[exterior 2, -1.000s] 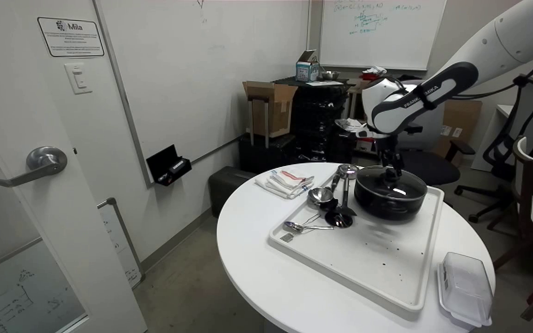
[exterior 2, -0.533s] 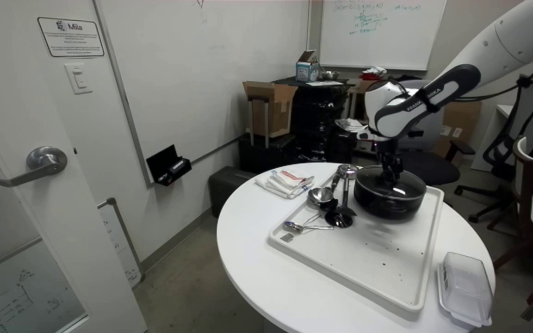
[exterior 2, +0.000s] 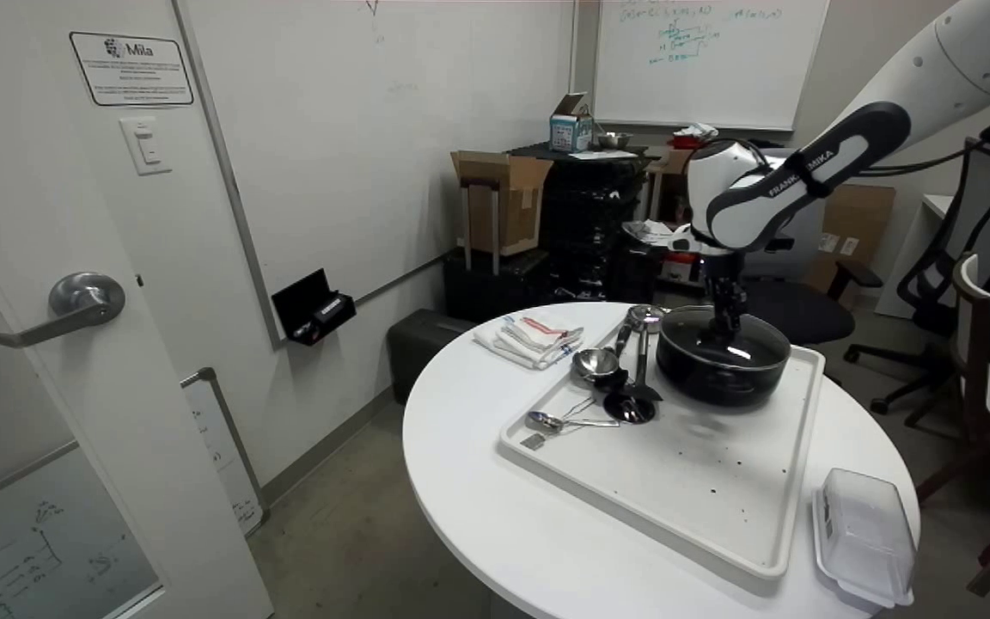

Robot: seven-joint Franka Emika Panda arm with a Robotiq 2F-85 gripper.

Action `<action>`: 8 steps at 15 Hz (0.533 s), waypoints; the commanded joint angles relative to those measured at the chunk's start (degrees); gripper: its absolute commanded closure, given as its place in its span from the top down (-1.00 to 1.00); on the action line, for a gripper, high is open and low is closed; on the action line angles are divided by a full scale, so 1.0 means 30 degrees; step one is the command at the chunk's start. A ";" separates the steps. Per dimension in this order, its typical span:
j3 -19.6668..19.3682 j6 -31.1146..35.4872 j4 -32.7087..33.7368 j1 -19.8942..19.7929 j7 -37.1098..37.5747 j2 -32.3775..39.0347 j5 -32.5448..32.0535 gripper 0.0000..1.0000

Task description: Uncover the pot

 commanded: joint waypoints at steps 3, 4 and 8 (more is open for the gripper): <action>0.0131 0.2675 -0.3788 -0.0446 -0.0299 -0.2344 0.0151 -0.50; 0.0111 0.3203 -0.4432 -0.0537 -0.0272 -0.2749 0.0151 -0.50; 0.0215 0.4059 -0.5773 -0.1096 -0.0534 -0.3832 0.0451 -0.50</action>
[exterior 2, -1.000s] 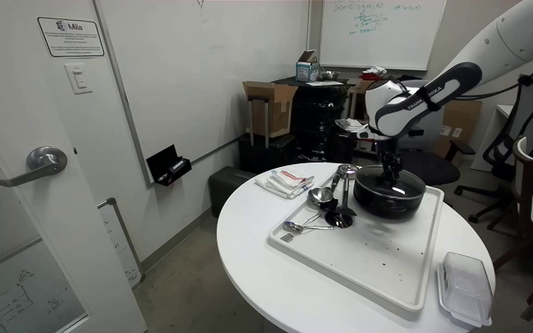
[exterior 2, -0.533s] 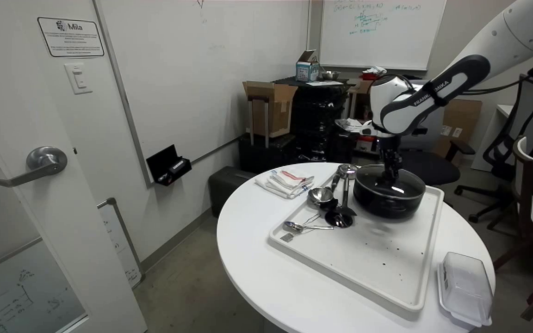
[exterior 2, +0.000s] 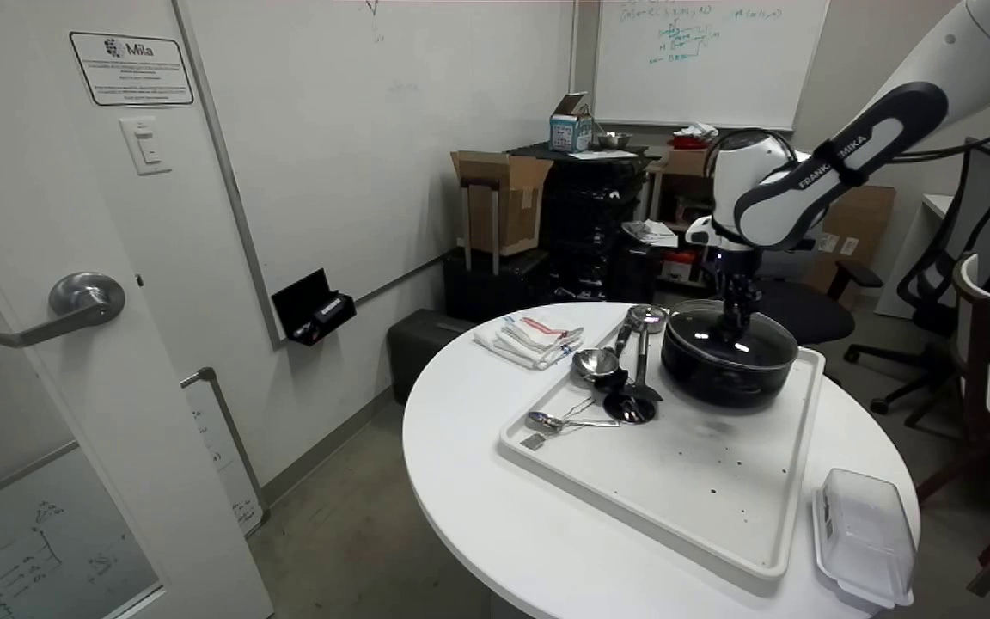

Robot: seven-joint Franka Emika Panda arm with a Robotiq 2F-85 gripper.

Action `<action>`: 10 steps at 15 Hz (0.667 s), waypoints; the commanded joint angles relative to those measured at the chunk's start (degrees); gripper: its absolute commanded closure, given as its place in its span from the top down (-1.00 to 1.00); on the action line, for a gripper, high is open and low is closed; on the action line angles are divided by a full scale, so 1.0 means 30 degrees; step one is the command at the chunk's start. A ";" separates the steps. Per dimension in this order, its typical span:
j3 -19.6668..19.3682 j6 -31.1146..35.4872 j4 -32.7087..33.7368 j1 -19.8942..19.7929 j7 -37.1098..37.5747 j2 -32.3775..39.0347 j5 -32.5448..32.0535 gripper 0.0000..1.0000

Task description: Uncover the pot

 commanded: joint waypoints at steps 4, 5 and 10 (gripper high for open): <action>0.0257 0.0380 -0.2320 -0.0872 -0.0839 -0.2236 0.0786 -0.50; 0.0268 0.0444 -0.2476 -0.0979 -0.0917 -0.2451 0.0893 -0.50; 0.0048 0.0583 -0.2700 -0.0941 -0.0604 -0.3292 0.0944 -0.50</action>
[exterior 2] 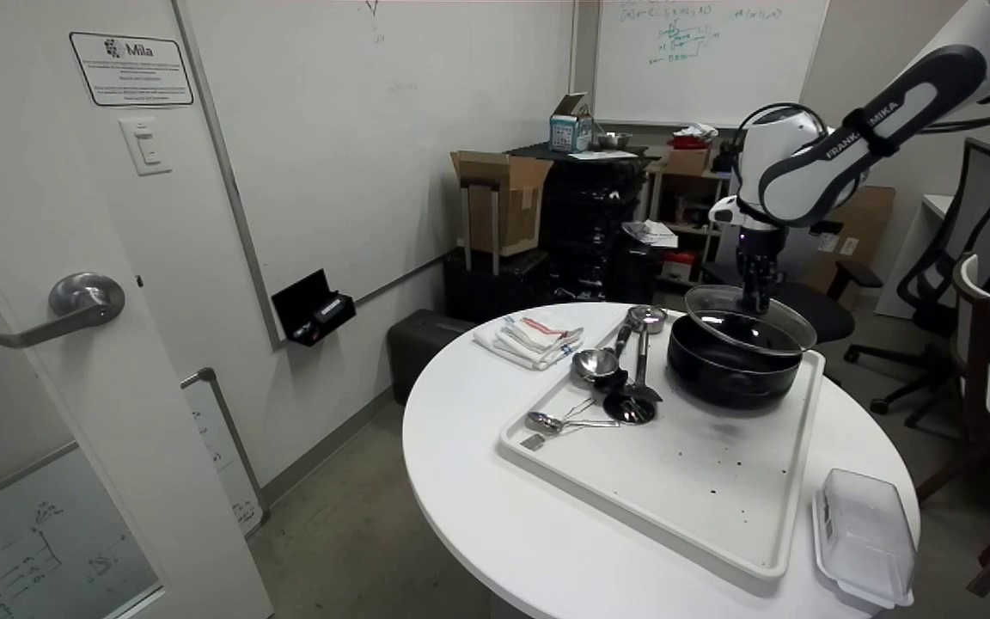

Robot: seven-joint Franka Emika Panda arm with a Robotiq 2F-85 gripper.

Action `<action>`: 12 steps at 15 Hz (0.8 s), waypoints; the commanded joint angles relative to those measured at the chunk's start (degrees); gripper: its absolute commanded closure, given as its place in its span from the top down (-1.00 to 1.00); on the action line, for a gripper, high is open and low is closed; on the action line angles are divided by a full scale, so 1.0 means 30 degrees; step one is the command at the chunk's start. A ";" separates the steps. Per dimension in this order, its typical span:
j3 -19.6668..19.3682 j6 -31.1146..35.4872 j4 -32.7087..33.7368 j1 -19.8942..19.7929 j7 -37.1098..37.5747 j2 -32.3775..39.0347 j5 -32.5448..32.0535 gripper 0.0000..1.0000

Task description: Uncover the pot

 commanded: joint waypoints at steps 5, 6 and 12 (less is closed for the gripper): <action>-0.0149 -0.0328 -0.0596 0.1211 -0.0132 -0.1596 -0.0531 -0.50; -0.0210 -0.0469 -0.0546 0.1652 -0.0009 -0.1534 -0.0844 -0.50; -0.0412 -0.1544 -0.0413 0.4882 0.0778 -0.1051 -0.3225 -0.50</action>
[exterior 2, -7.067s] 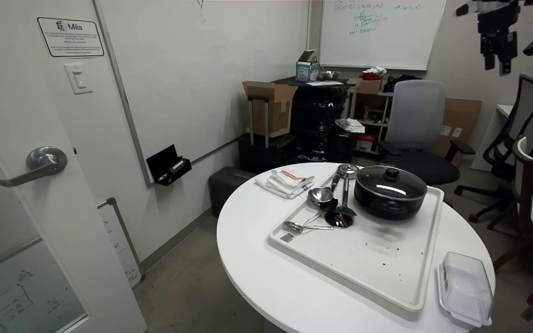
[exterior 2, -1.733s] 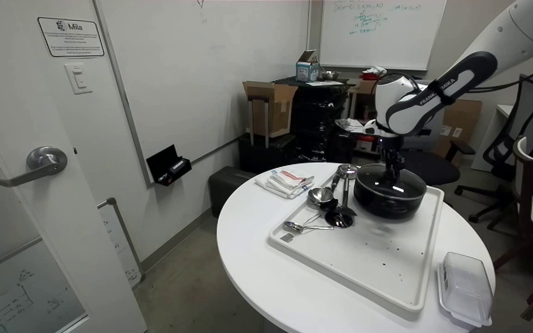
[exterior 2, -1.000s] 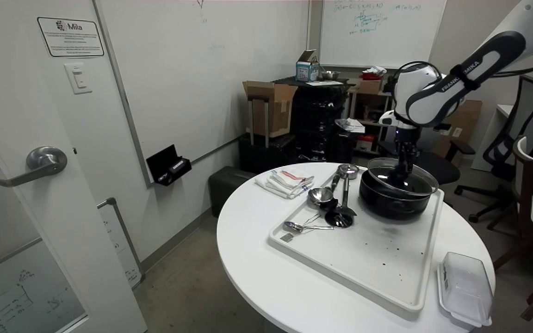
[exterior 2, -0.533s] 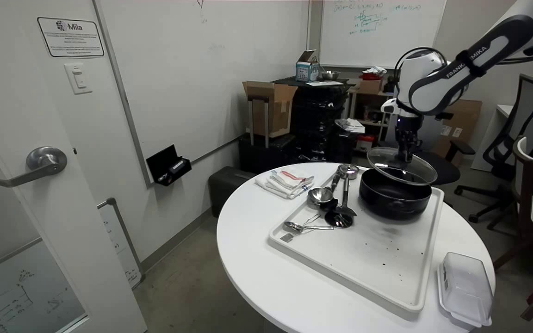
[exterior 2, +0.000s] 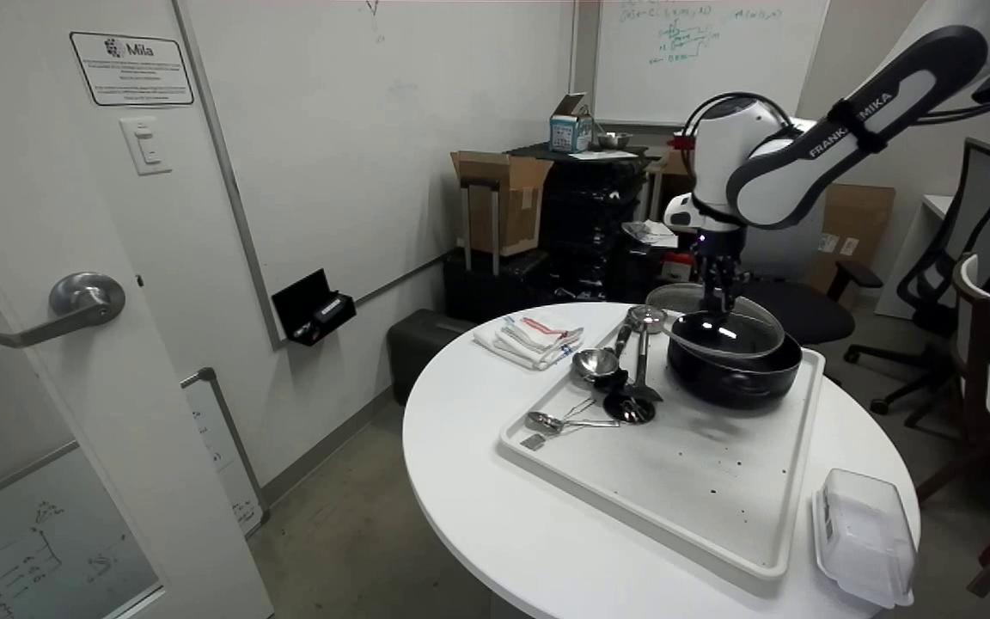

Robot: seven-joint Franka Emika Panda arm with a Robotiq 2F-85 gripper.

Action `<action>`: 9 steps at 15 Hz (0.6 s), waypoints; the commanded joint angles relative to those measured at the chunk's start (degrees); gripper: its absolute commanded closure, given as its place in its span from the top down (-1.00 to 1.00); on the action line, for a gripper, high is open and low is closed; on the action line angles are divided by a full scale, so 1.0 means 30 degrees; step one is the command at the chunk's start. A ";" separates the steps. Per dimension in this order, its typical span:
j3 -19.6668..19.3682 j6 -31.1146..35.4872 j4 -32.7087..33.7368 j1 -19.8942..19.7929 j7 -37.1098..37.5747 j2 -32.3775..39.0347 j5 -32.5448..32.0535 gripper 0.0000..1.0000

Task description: Uncover the pot

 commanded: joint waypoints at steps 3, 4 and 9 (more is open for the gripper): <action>-0.0381 -0.1506 -0.0165 0.3139 0.1139 -0.0140 -0.2567 -0.50; -0.0307 -0.1790 -0.0185 0.3623 0.1263 -0.0060 -0.2979 -0.50; 0.0119 -0.2613 -0.0060 0.5446 0.1595 0.0687 -0.4757 -0.50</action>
